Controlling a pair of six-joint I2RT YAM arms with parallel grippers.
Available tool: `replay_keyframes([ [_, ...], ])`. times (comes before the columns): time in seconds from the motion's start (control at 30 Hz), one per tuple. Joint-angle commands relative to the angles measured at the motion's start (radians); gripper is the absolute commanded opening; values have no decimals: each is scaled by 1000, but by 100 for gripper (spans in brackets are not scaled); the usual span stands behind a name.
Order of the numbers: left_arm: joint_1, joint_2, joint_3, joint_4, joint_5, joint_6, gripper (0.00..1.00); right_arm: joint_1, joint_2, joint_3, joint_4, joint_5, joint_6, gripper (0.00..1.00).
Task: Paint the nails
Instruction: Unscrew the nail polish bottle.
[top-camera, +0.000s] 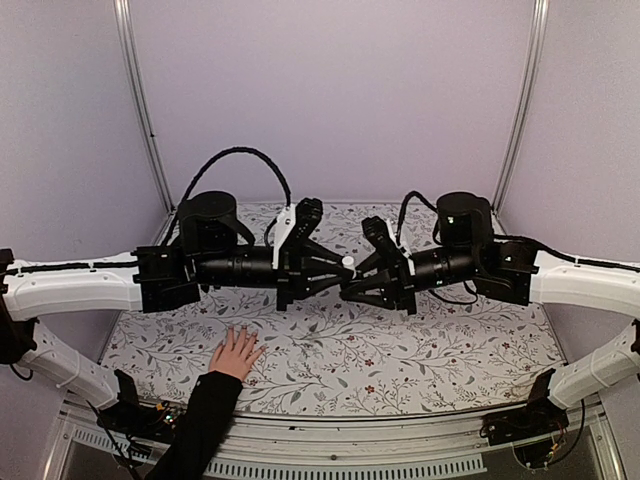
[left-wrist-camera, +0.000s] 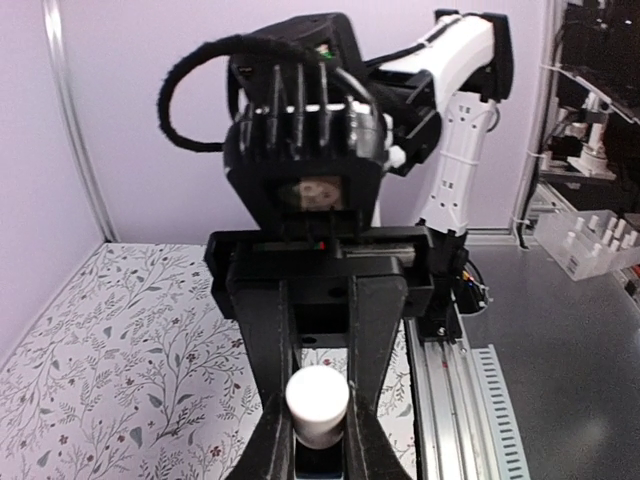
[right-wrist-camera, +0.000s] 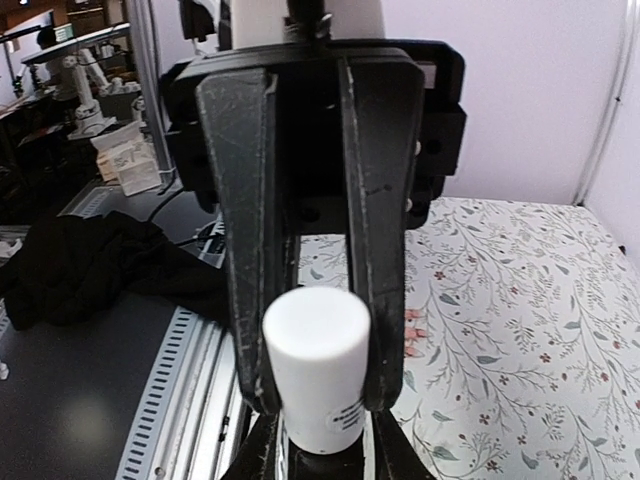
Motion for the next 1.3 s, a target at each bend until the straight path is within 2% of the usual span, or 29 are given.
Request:
replay_keyframes([
  [0.0, -27, 52, 32, 54, -181, -46, 0, 15, -19, 10, 104, 245, 56, 0],
  [0.13, -29, 85, 62, 44, -267, -105, 0, 14, -20, 16, 138, 375, 65, 0],
  [0.33, -36, 136, 89, 55, -360, -180, 0, 14, -5, 26, 165, 489, 82, 0],
  [0.57, -42, 166, 115, 47, -426, -210, 1, 14, 13, 39, 158, 519, 93, 0],
  [0.73, -40, 155, 122, 20, -427, -202, 12, 14, 2, 27, 161, 513, 94, 0],
  [1.0, -17, 40, 63, -6, -398, -146, 42, 13, -47, -18, 161, 506, 92, 0],
  [1.13, -1, -19, 18, -8, -321, -117, 52, 4, -67, -44, 164, 473, 98, 0],
  [1.27, 29, -84, -23, -16, -163, -52, 54, -8, -87, -65, 163, 342, 95, 0],
])
